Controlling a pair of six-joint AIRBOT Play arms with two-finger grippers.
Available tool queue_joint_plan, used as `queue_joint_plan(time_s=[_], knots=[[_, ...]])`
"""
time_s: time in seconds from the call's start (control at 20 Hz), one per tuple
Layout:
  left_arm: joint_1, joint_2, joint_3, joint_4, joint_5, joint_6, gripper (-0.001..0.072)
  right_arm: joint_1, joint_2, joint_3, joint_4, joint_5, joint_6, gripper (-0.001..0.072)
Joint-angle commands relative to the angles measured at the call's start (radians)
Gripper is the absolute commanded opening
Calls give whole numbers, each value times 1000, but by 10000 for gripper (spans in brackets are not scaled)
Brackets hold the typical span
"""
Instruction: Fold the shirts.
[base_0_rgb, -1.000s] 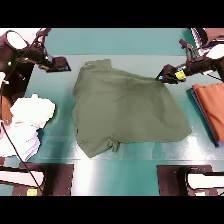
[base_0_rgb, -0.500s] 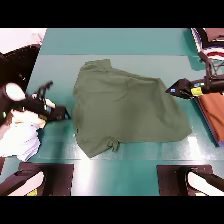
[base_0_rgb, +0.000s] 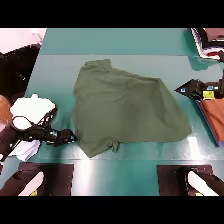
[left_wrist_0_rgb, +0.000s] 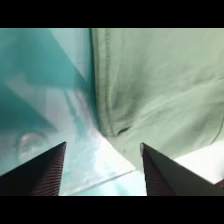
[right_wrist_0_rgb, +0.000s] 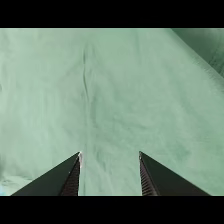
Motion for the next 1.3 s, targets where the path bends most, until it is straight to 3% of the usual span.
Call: queue_joint_plan(time_s=[0.0, 0.2, 0.3, 0.35, 0.4, 0.45, 0.5, 0.65, 0.85, 0.95, 1.0, 1.05, 1.25], knots=[[0, 7, -57, -46, 51, 32, 543, -2, 7, -2, 0, -7, 1, 411], [-14, 7, -97, -139, 129, 85, 543, -1, 7, -2, 0, -26, 2, 408], [-109, 7, -97, -139, 181, 81, 542, -1, 7, -2, 0, -36, 16, 408], [-161, 6, -97, -139, 214, 66, 454, -2, 7, -2, 0, -35, 20, 409], [-201, 6, -96, -139, 236, 55, 200, -2, 7, -2, 0, -35, 20, 409], [-212, 6, -94, -138, 246, 55, 56, -3, 7, -2, -1, -35, 20, 409], [-210, 6, -89, -132, 247, 55, 26, -11, 8, -2, -2, -29, 20, 408], [-209, 6, -4, -23, 203, 5, 26, -81, 8, -2, -35, 74, 19, 409], [-209, 6, 217, 294, 169, -114, 27, -221, 8, -4, -360, 282, 43, 409], [-209, 6, 281, 351, 192, -134, 27, -304, 18, -55, -453, 293, 60, 412], [-209, 6, 295, 347, 201, -134, 27, -346, 24, -106, -450, 285, 61, 433], [-209, 6, 299, 340, 208, -134, 27, -380, 24, -171, -443, 283, 61, 506], [-209, 3, 298, 339, 203, -134, 27, -410, 24, -434, -368, 228, 60, 509]])
